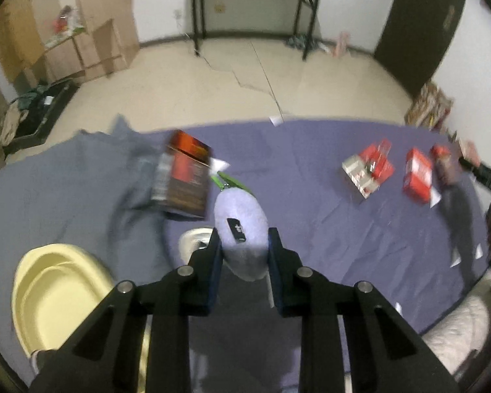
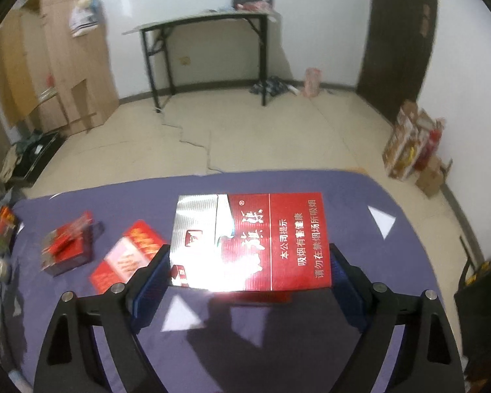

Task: Organize rigid objects
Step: 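Grasp the white plush toy with the left tool while the right tool grasps the red-silver box, then lower the plush toy and red-silver box into the yellow tray, opening both tools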

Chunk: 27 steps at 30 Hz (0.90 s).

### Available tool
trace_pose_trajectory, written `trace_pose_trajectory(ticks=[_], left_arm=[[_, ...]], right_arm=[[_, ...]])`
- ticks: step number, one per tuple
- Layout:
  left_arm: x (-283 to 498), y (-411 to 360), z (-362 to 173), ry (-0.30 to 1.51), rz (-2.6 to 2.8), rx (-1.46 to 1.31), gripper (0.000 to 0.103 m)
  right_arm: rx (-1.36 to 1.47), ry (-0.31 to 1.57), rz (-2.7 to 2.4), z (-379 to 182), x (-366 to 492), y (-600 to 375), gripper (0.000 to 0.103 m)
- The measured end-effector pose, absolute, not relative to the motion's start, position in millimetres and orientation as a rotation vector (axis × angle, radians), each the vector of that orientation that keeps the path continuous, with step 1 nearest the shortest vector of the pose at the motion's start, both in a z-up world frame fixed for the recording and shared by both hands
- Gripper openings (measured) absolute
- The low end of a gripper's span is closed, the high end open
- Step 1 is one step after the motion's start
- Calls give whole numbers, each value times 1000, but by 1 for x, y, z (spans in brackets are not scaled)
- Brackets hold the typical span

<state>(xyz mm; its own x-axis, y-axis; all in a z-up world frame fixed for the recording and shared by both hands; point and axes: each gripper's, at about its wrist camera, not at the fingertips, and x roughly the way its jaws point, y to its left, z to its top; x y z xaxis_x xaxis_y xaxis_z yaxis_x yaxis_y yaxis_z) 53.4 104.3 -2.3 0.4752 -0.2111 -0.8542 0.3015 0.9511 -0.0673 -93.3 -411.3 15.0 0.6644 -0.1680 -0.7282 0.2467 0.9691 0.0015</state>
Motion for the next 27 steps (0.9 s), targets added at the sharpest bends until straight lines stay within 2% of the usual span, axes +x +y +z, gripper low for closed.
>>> trace_pose_trajectory(ticks=[5,9,13,18,27], left_arm=[[30,204,40,949,-206,-22,27],[16,299,22,1026,-25,-10,27],[7,357,-18,1116,79,-47,27],[13,388,-59,1189,89,-112,28],[24,396,-89,1238,51,-155,28]], right_arm=[[-1,722,31,71,-110,-320,89],[-139,710,342,102,-124,-193,89],[-219,769,606,85,-141,-51,89],[-274,909,770,30,-142,88,89],[-409,1021,749,-16,-113,172,89]])
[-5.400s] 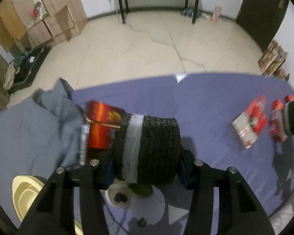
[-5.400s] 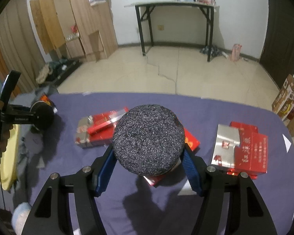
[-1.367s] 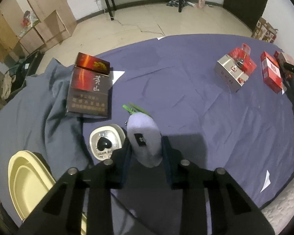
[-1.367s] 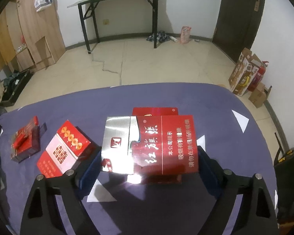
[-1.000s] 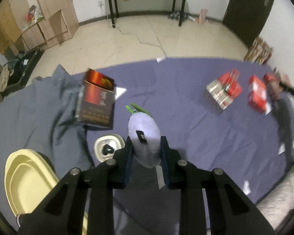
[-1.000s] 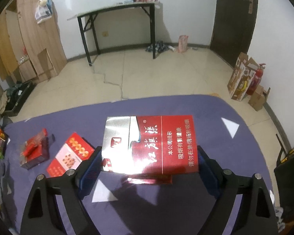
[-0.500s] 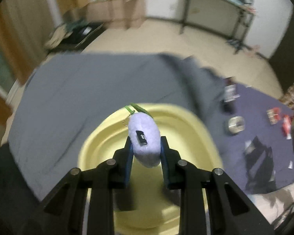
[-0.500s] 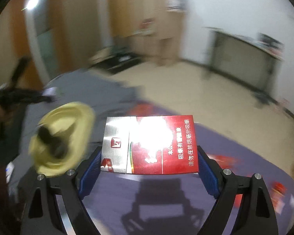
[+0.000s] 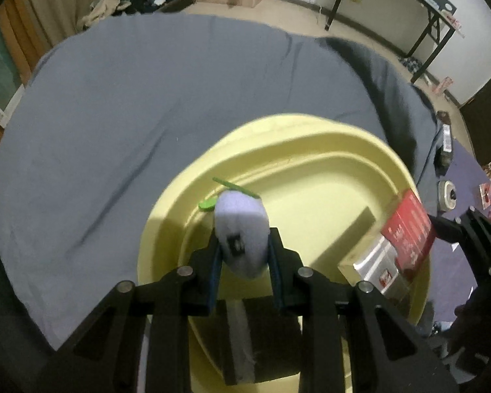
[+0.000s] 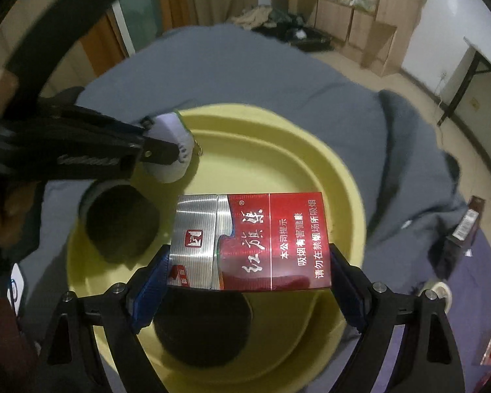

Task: Organize rigid objects
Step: 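Lower the plush toy and red-silver box into the yellow tray, opening both tools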

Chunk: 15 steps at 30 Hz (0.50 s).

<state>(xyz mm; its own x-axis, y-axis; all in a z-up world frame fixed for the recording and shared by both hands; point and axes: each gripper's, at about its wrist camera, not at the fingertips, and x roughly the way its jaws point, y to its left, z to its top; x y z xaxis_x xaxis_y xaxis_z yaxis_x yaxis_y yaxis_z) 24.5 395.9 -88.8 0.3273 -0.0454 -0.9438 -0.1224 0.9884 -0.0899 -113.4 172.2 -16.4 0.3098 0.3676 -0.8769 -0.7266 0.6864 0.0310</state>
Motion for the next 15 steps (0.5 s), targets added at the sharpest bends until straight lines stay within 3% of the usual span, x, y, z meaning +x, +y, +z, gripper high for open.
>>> trace_pose_trajectory(ticks=[5,7,8,10,13,15], left_arm=[[23,395,-94,1231,43,-143,32],[23,399,-92,1231,49,-181,39],[22,401,-88,1226,58,-195,44],[18,406,-76,1202,74,-210,82],[15,406,-44,1119,57,-240,102],[18,395,-21,1080,25,-238,103]], right_arm=[[-370,1035,744,-14,-107,195,88],[-398,1055,745,-20,-110,205,88],[-395,1062,746,-23,-102,202,88],[-358,1075,757,-24,-98,201,89],[-295,1012,769,-3,-103,185,100],[-251,959,769,15,-108,167,103]])
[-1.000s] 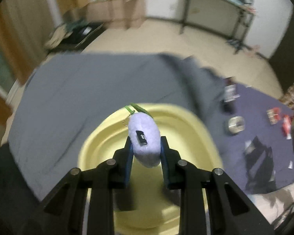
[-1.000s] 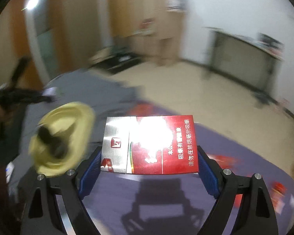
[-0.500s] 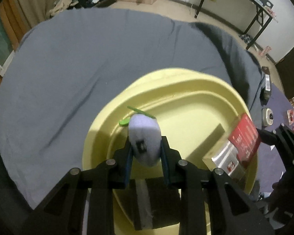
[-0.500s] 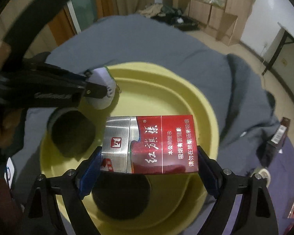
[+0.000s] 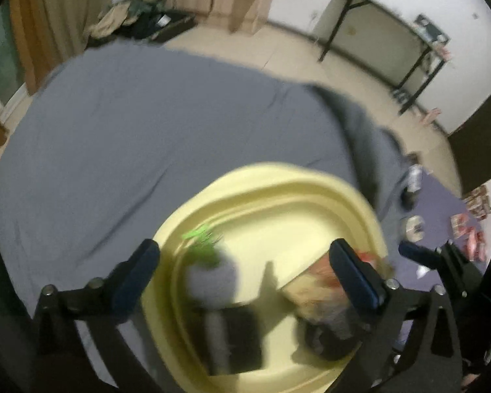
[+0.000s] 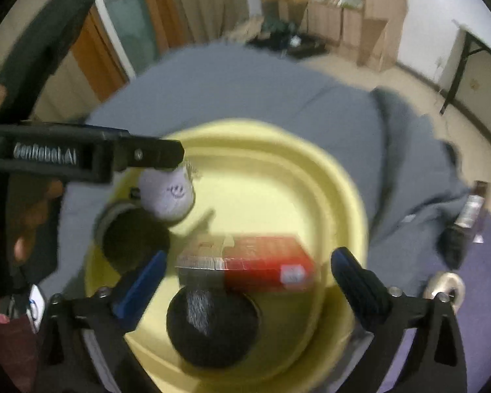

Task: Organize rigid objects
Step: 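Lower the plush toy and red-silver box into the yellow tray, opening both tools, then grasp the silver round tin with the left tool while the right tool grasps the red lighter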

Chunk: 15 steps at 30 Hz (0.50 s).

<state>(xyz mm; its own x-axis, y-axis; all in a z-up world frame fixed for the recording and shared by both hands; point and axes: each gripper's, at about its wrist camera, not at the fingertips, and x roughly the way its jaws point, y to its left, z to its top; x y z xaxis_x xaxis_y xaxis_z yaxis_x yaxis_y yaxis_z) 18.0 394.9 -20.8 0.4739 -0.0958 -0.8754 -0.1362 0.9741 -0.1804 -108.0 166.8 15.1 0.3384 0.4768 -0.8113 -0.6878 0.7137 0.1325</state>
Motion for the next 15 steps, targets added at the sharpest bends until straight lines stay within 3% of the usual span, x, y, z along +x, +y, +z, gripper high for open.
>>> trace_pose_trajectory(ticks=[7,15], left_arm=[[52,286,15,1045,-121,-168,103],[83,156,-32,1169,-232,-19,103]], right_arm=[[-49,840,584,72,-100,13,103],[-19,939,173,36,-63,-191,103]])
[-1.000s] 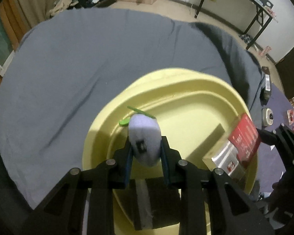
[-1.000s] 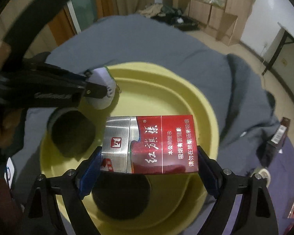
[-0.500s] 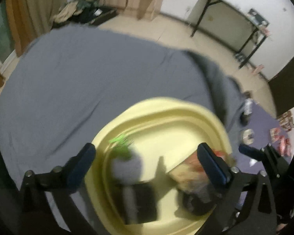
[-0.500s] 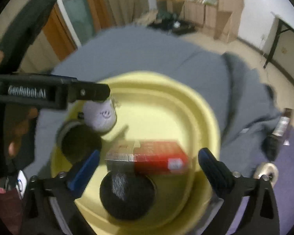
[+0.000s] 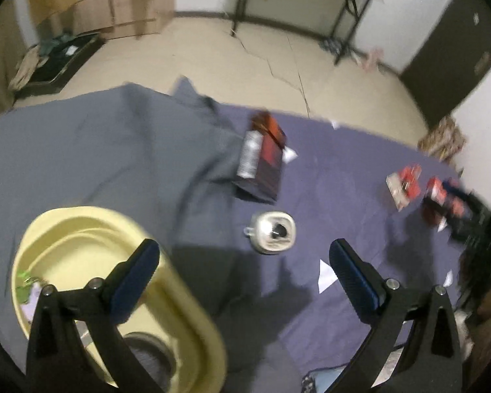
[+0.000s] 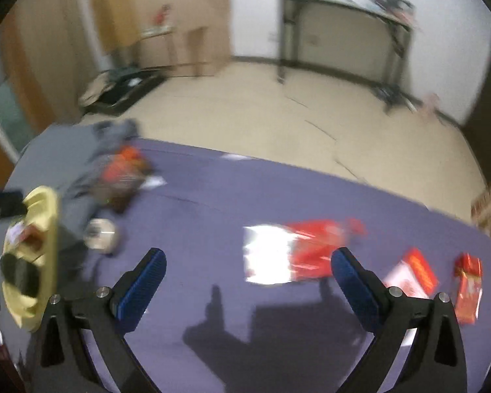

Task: Organize rigid objects
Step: 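Grasp the silver round tin with the left tool while the right tool grasps the red lighter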

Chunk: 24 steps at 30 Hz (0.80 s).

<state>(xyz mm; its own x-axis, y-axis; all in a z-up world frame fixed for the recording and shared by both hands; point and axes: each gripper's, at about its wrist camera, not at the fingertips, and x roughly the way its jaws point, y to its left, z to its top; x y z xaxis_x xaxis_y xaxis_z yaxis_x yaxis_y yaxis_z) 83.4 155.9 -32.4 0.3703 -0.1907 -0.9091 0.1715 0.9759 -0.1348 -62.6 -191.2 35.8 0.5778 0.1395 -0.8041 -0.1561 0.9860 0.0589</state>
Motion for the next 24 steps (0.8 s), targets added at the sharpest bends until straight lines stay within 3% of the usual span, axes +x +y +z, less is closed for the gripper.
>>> trace_pose_trajectory(ticks=[8,20,24], left_arm=[[99,111,-75,1219,-253,76,103],[108,92,-105,1219,-227,100,102],[108,89,-111,1230,-230,104,88]], right_arm=[[-108,923,274,7,-28,-249,103],[-218,927,429,-24,-3,-254,103],[-213,933,442,-32,5,-246,102]])
